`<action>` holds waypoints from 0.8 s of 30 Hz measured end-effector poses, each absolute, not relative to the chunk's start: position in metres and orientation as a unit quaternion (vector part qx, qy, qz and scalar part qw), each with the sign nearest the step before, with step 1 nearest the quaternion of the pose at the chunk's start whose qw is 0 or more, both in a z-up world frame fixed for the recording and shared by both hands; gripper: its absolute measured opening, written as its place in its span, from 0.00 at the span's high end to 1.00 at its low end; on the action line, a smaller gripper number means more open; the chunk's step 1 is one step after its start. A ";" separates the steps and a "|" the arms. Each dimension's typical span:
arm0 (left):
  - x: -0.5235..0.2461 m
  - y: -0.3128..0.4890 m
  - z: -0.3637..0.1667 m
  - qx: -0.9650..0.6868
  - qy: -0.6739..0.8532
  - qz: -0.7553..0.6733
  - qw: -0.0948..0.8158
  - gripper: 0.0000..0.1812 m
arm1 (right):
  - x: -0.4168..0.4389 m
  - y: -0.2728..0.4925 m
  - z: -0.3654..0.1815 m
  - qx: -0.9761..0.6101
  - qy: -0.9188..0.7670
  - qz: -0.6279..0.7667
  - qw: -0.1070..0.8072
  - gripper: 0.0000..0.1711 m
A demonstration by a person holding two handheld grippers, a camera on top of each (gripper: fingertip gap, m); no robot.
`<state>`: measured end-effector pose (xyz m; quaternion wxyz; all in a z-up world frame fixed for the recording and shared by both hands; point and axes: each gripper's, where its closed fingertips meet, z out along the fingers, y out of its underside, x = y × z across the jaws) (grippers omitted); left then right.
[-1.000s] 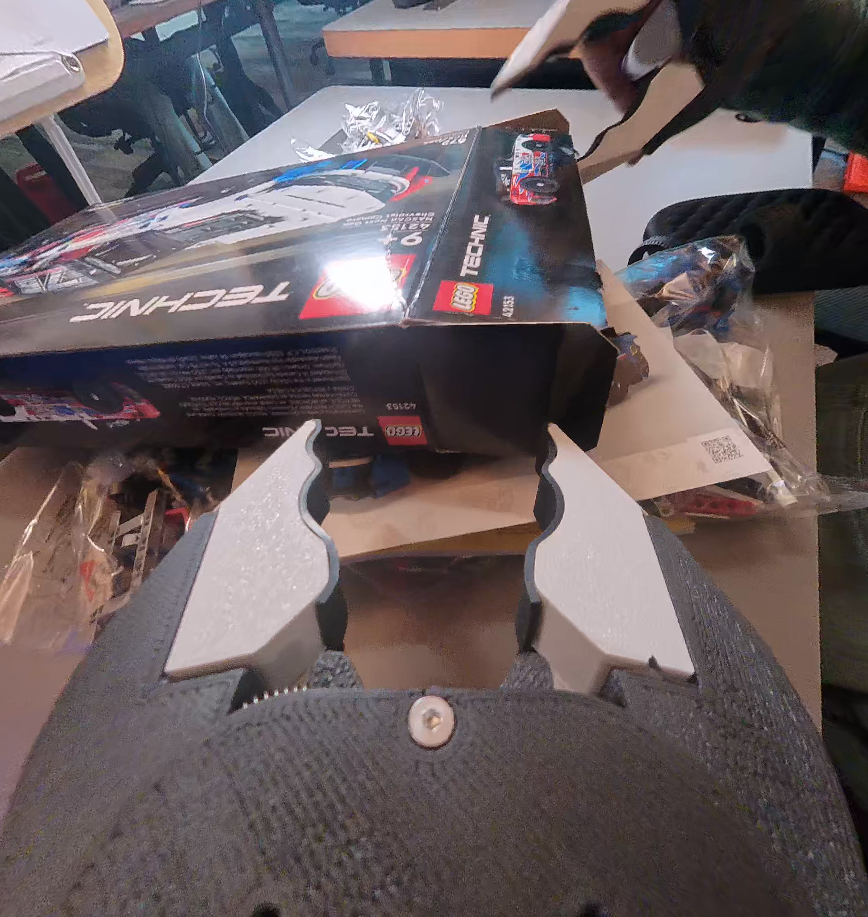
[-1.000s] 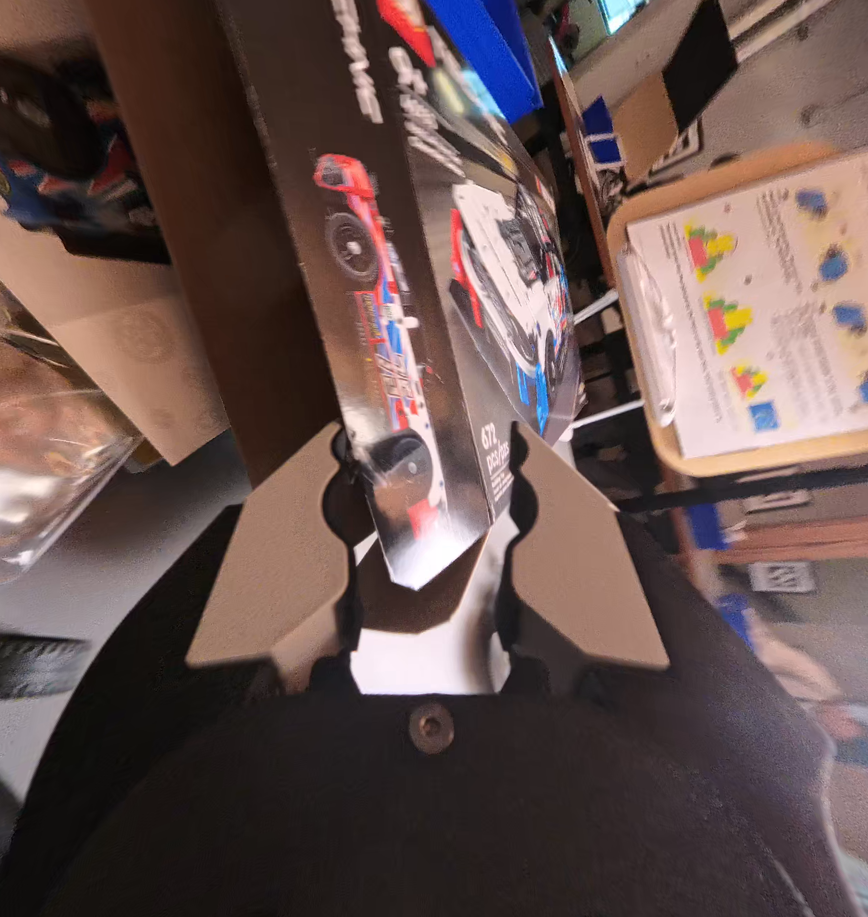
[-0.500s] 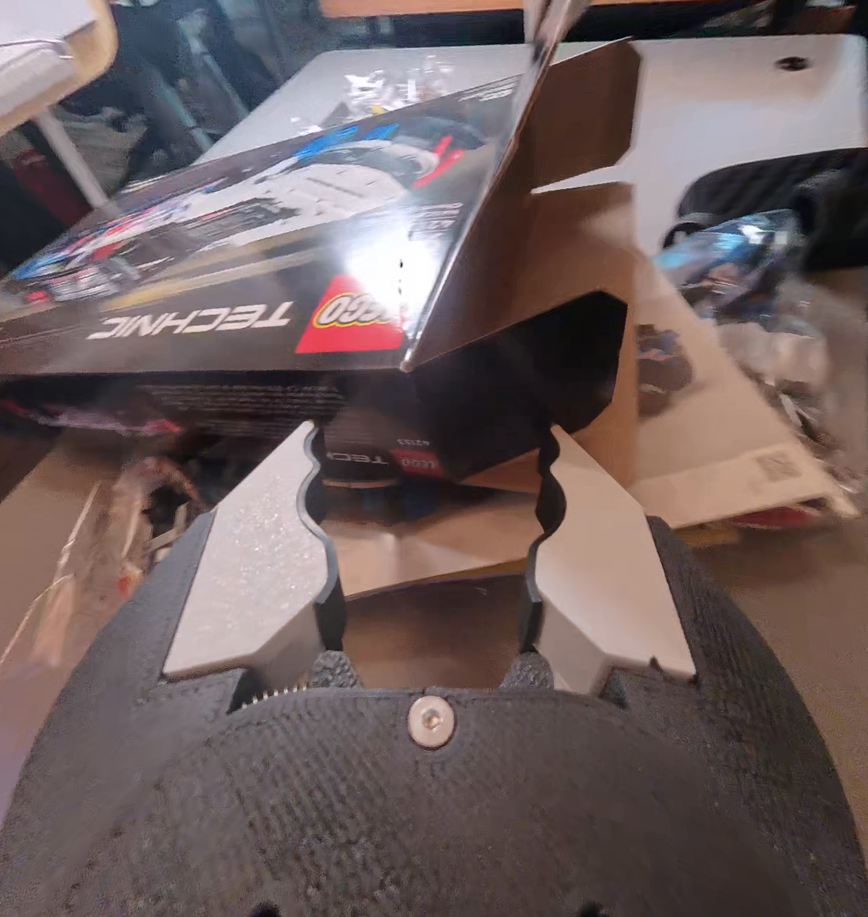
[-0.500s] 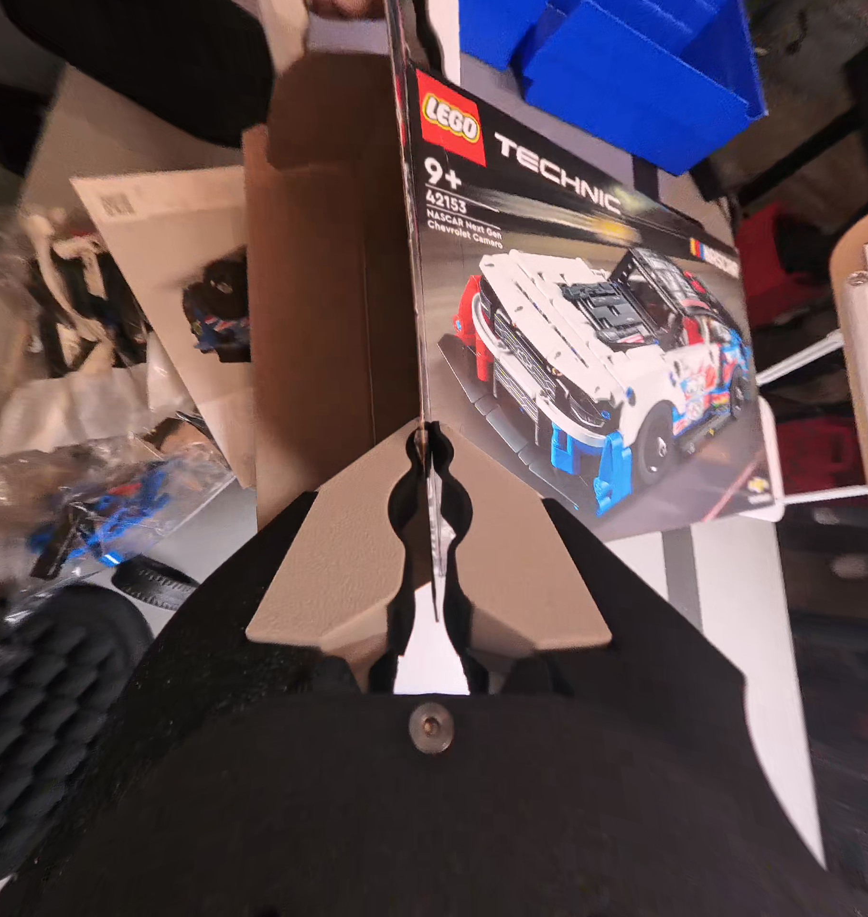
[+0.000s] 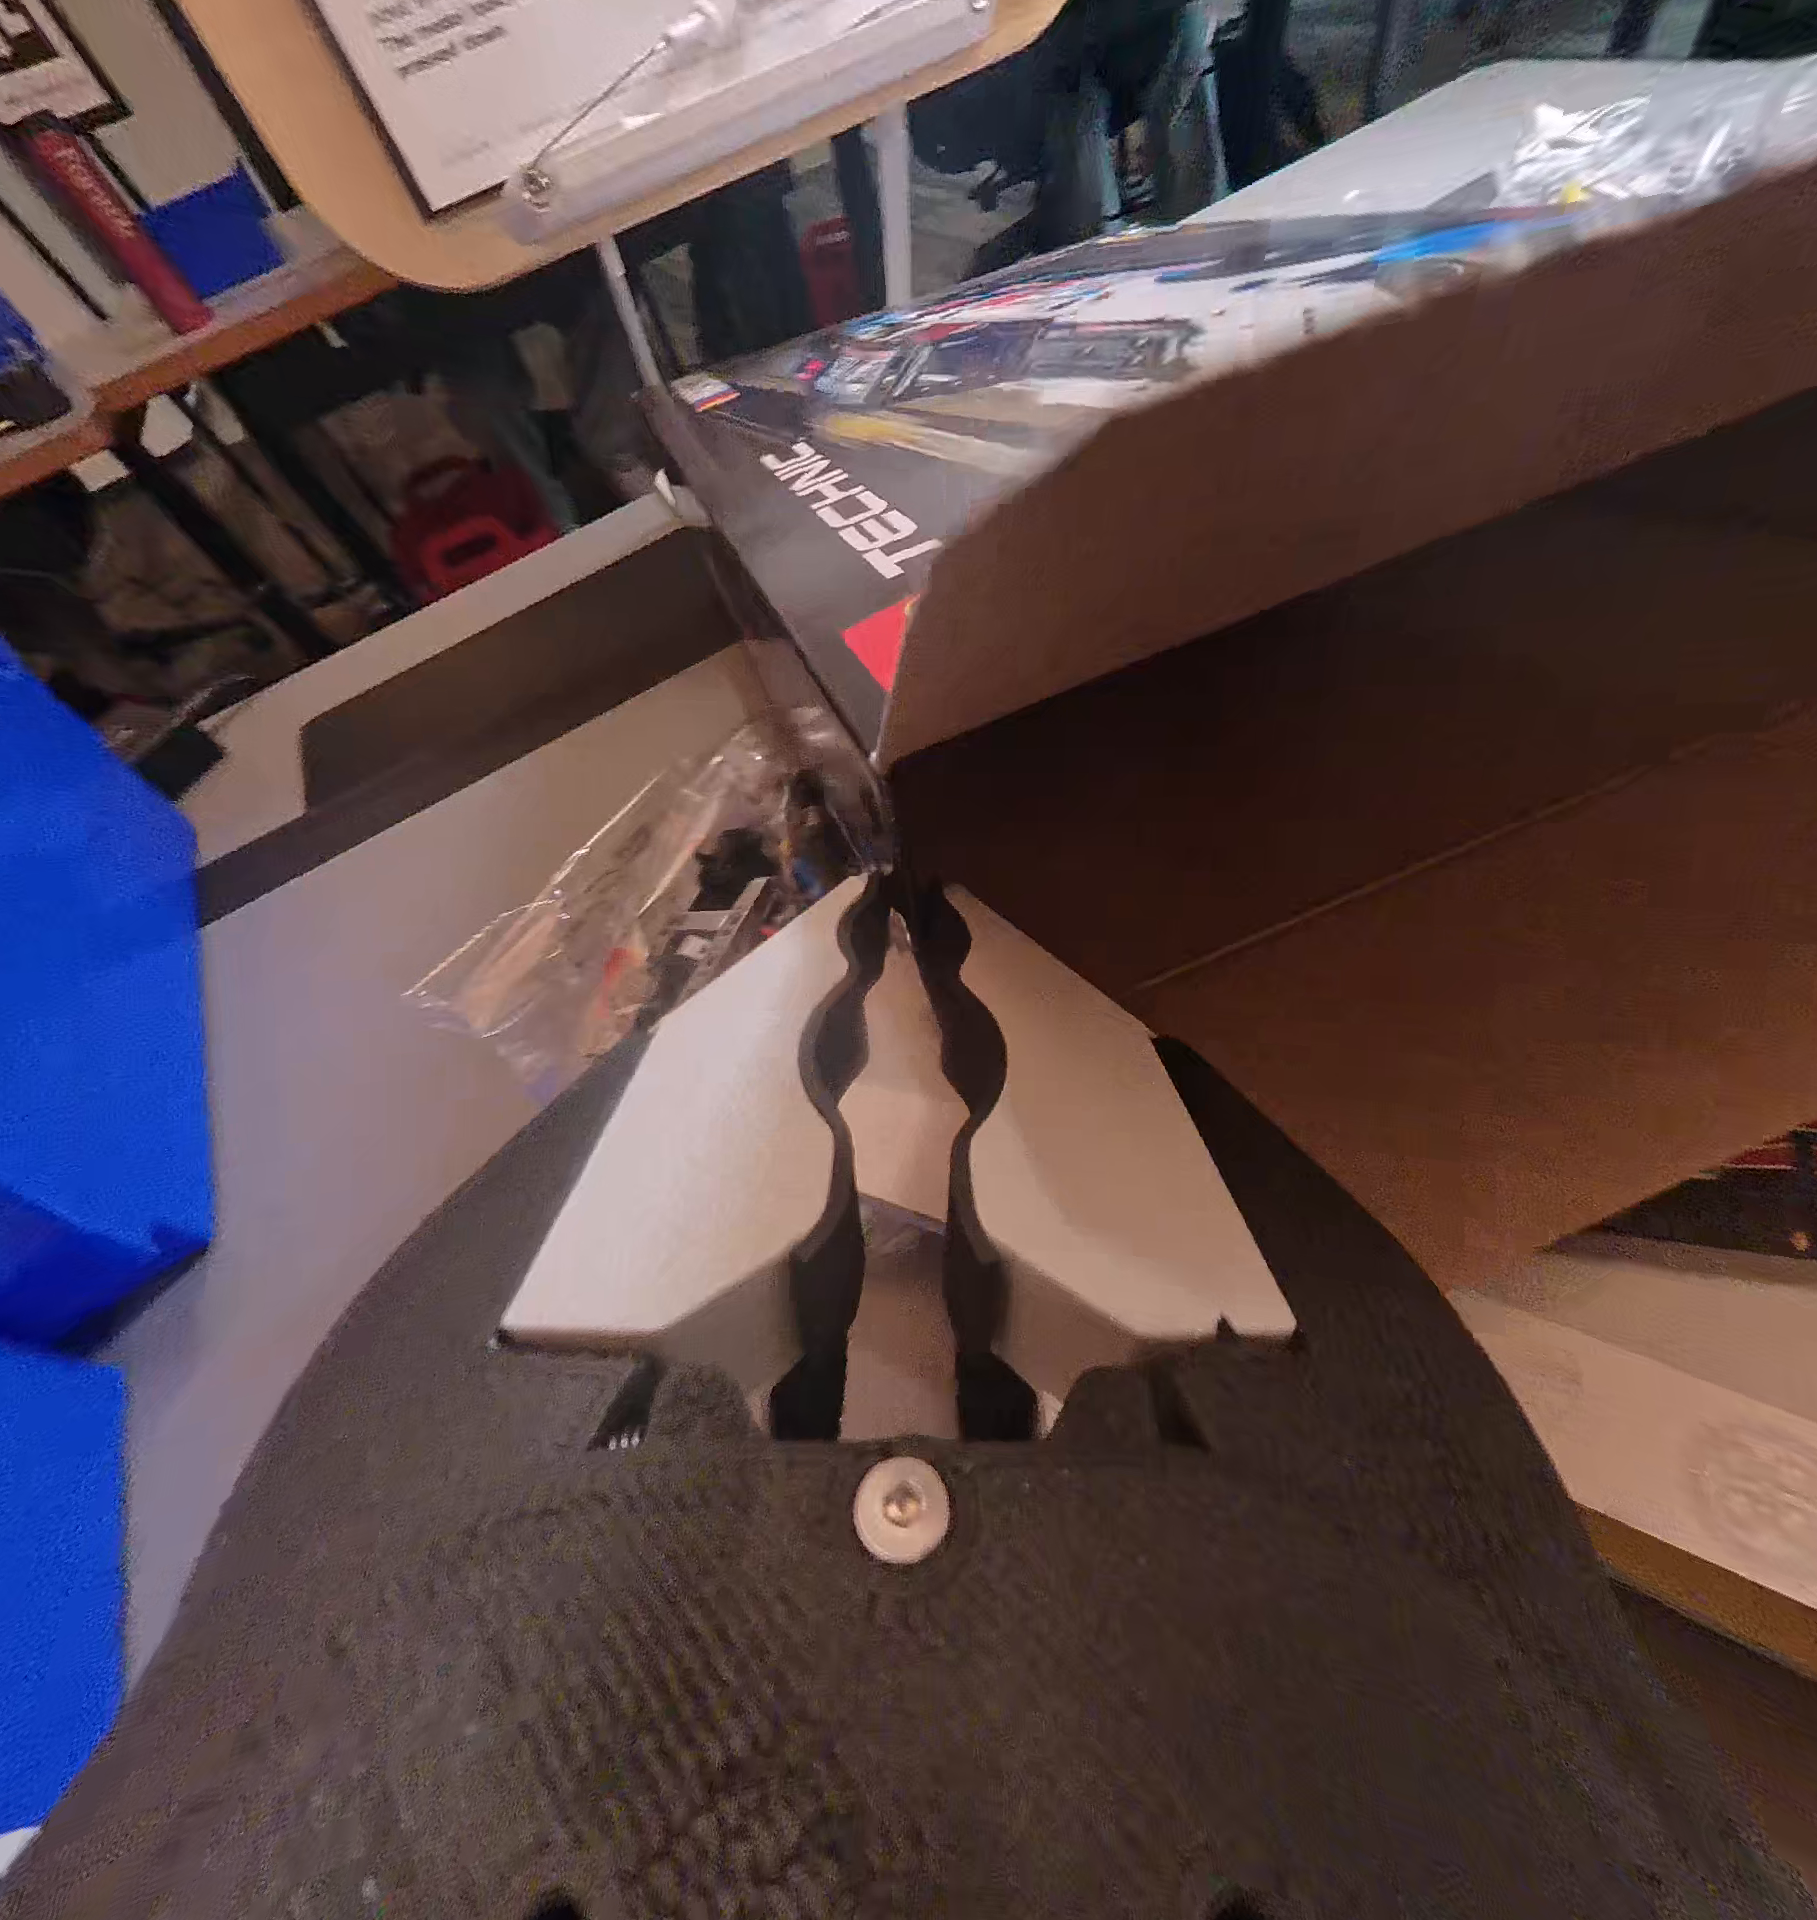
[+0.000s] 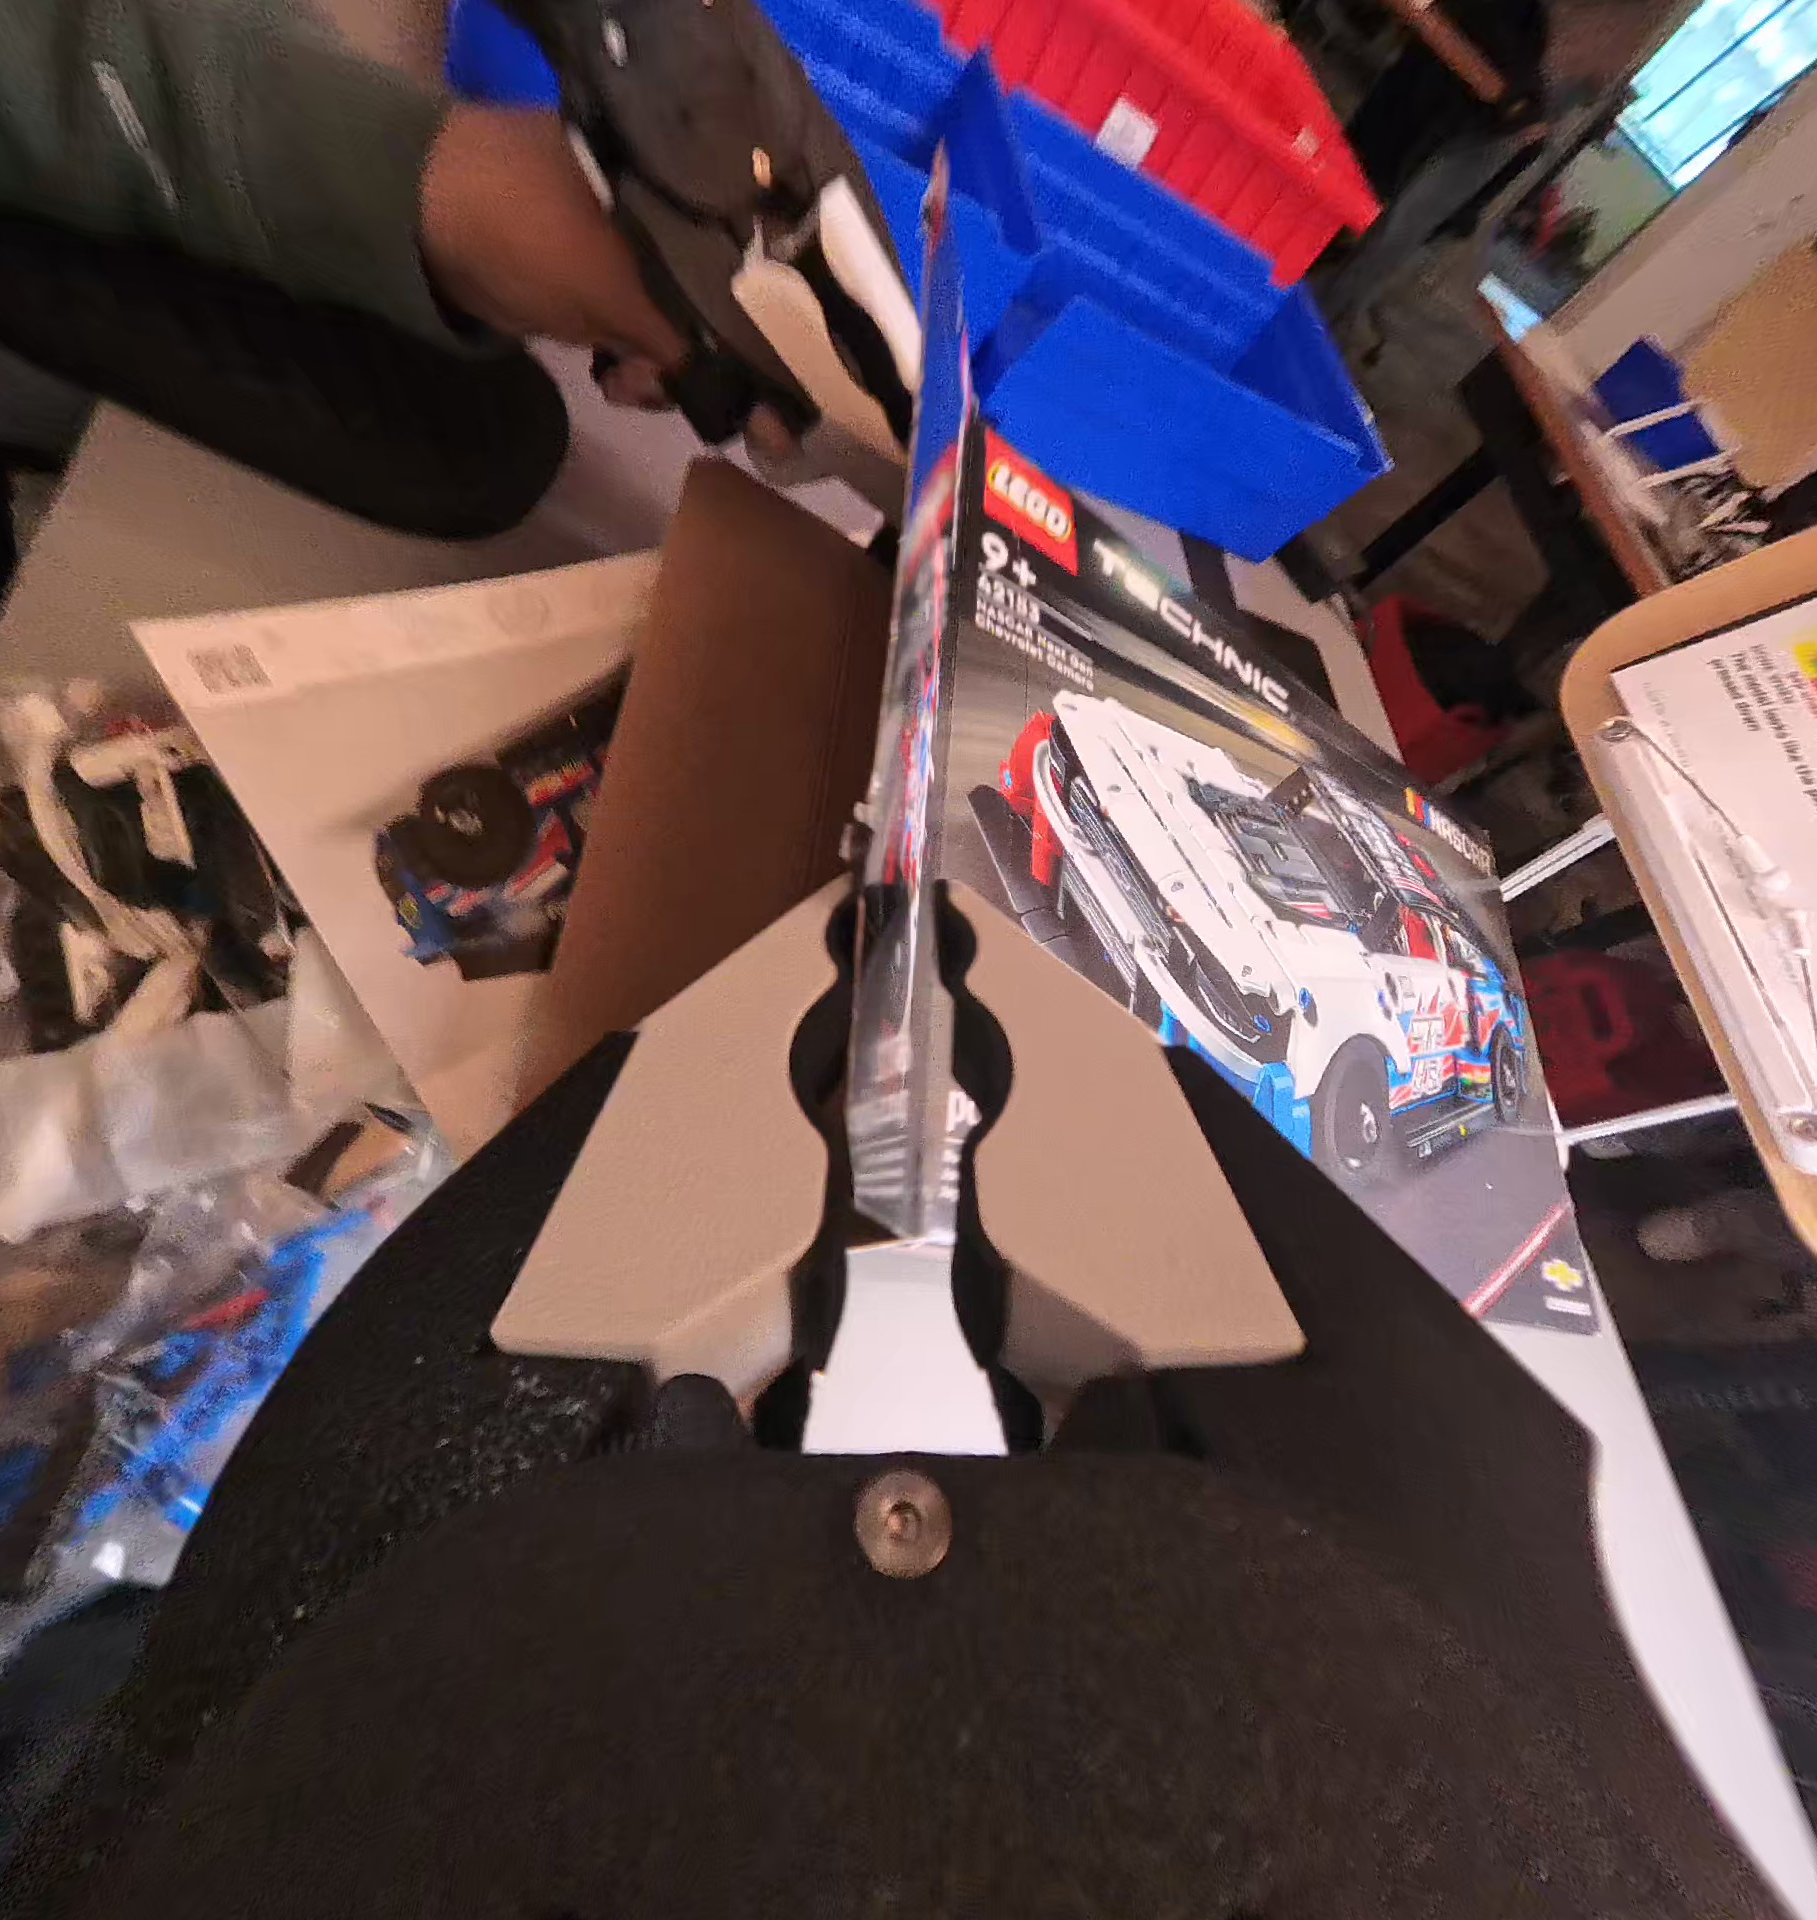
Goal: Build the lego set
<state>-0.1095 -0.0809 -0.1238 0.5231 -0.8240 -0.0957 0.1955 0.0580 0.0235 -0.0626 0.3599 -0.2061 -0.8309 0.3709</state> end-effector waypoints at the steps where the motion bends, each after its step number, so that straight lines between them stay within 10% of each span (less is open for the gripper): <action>1: -0.113 -0.082 -0.125 -0.824 -0.101 0.200 0.520 0.98 | 0.064 0.023 -0.058 -0.217 -0.817 0.390 0.364 0.86; 12: -0.130 -0.095 -0.116 -0.811 -0.189 0.095 0.546 0.98 | 0.102 0.080 -0.125 -0.405 -0.719 0.499 0.264 0.45; 17: -0.117 -0.091 -0.118 -0.819 -0.179 0.114 0.533 0.98 | 0.065 0.057 -0.125 -0.441 -0.696 0.488 0.288 0.44; 24: -0.080 -0.089 -0.122 -0.832 -0.118 0.119 0.528 0.95 | 0.041 0.113 -0.141 -0.533 -0.651 0.319 0.436 0.72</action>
